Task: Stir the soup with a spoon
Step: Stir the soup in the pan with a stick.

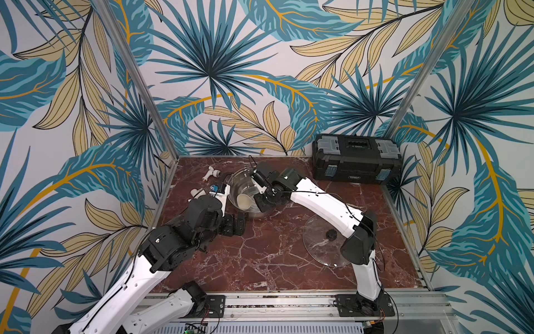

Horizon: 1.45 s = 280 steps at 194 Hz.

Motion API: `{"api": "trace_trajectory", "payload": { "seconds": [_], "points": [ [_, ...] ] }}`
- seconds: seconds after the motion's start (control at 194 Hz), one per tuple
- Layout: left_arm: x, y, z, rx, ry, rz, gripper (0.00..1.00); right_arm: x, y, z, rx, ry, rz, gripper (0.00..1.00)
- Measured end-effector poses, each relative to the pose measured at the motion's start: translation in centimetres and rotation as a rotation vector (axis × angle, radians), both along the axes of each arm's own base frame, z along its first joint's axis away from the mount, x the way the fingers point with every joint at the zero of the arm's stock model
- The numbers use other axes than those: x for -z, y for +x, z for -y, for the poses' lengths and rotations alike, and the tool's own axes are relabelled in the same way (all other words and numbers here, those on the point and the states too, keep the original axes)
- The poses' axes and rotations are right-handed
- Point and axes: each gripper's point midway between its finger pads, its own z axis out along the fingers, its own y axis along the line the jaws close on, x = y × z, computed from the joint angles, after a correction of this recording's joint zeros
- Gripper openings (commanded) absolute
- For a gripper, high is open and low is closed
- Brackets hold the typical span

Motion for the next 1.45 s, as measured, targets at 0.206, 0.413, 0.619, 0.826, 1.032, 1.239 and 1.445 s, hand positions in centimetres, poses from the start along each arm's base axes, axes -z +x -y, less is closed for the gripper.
{"api": "trace_trajectory", "payload": {
  "seconds": [0.206, 0.413, 0.619, 0.826, 1.032, 1.239, 1.445],
  "points": [
    [-0.1, 0.1, 0.1, -0.008, -0.015, -0.001, 1.0, -2.2, -1.5, 2.8, 0.04, -0.003, 0.035, 0.0],
    [0.0, 0.2, 0.3, -0.012, -0.029, -0.003, 1.0, -2.6, -0.9, 5.1, 0.089, -0.096, 0.089, 0.0],
    [0.4, 0.2, 0.4, -0.011, -0.037, -0.012, 1.0, -1.6, 0.2, 6.5, 0.124, -0.218, 0.119, 0.0],
    [1.1, 0.2, 0.7, -0.002, -0.037, -0.029, 1.0, -1.4, 1.3, 6.5, 0.143, -0.244, 0.158, 0.0],
    [1.4, 0.2, 1.2, 0.017, -0.055, -0.029, 1.0, -2.4, 3.2, 4.9, 0.164, -0.183, 0.232, 0.0],
    [1.7, -0.1, 1.9, 0.058, -0.085, -0.015, 1.0, -2.3, 4.1, 1.9, 0.132, -0.081, 0.226, 0.0],
    [1.7, 0.0, 2.6, 0.12, -0.07, 0.029, 1.0, -2.0, 3.4, 0.0, 0.079, 0.0, 0.165, 0.0]
  ]
}}
